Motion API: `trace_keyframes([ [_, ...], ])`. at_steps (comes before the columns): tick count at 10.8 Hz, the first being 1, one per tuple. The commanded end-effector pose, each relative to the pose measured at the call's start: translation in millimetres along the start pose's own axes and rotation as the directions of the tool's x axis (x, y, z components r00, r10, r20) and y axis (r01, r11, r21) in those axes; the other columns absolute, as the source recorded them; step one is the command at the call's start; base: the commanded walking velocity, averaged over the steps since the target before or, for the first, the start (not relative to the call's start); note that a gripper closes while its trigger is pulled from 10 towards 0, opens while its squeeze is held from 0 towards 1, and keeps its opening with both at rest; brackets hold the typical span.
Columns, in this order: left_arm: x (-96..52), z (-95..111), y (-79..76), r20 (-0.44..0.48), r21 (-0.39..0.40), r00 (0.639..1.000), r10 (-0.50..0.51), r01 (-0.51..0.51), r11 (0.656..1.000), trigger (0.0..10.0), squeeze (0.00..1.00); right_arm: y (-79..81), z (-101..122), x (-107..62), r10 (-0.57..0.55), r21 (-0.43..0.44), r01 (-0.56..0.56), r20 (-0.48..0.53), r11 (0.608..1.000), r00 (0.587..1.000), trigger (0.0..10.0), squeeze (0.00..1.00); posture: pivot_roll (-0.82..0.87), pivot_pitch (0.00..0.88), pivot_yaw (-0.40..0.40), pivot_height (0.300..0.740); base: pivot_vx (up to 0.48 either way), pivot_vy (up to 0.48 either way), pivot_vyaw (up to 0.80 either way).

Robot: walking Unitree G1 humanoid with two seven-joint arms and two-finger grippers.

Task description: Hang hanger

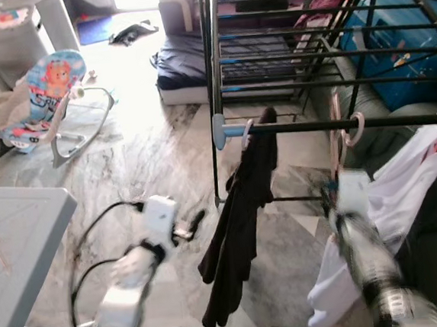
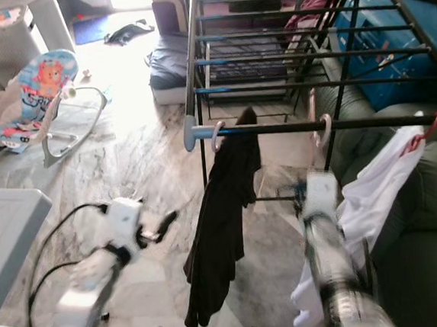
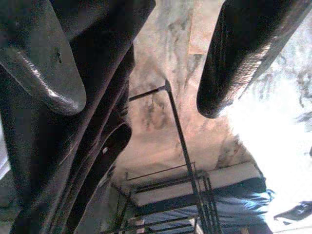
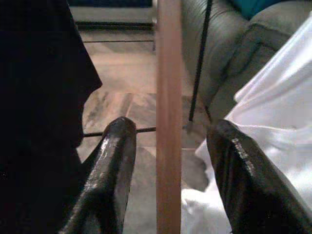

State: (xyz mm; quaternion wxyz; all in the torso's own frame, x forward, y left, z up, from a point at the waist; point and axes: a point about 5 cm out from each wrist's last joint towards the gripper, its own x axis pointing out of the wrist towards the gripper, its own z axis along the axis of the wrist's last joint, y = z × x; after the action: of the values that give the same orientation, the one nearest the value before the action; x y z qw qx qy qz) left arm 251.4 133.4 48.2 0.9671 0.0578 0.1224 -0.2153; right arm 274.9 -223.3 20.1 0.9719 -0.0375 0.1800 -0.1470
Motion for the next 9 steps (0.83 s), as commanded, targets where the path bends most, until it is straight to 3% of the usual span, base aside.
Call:
trace_keyframes([
  [1,-3.0,0,0.9,0.006,0.006,1.000,0.011,-0.011,1.000,10.0,0.00,-3.6,8,-5.6,-0.034,-0.007,0.035,0.064,0.999,0.997,10.0,1.00,-0.07,0.000,-0.002,0.740,0.000,0.000,0.00],
  [2,-4.9,-1,1.6,0.000,0.016,1.000,0.017,-0.017,1.000,10.0,0.00,-6.1,2,-14.2,-0.041,-0.018,0.042,0.056,0.999,0.998,10.0,1.00,-0.07,0.000,-0.002,0.740,0.000,0.000,0.00],
  [5,-9.1,0,7.9,0.001,0.013,1.000,0.028,-0.028,1.000,10.0,0.00,-7.4,4,-45.7,-0.016,0.002,0.016,0.155,1.000,0.988,10.0,1.00,-0.08,0.000,0.002,0.740,0.000,0.000,0.00],
  [9,-19.2,7,5.9,0.047,0.012,0.998,0.040,-0.040,0.999,10.0,0.00,8.4,40,-58.2,0.112,-0.088,-0.088,0.326,0.992,0.939,10.0,1.00,-0.07,0.000,-0.003,0.740,0.000,0.000,0.00],
])
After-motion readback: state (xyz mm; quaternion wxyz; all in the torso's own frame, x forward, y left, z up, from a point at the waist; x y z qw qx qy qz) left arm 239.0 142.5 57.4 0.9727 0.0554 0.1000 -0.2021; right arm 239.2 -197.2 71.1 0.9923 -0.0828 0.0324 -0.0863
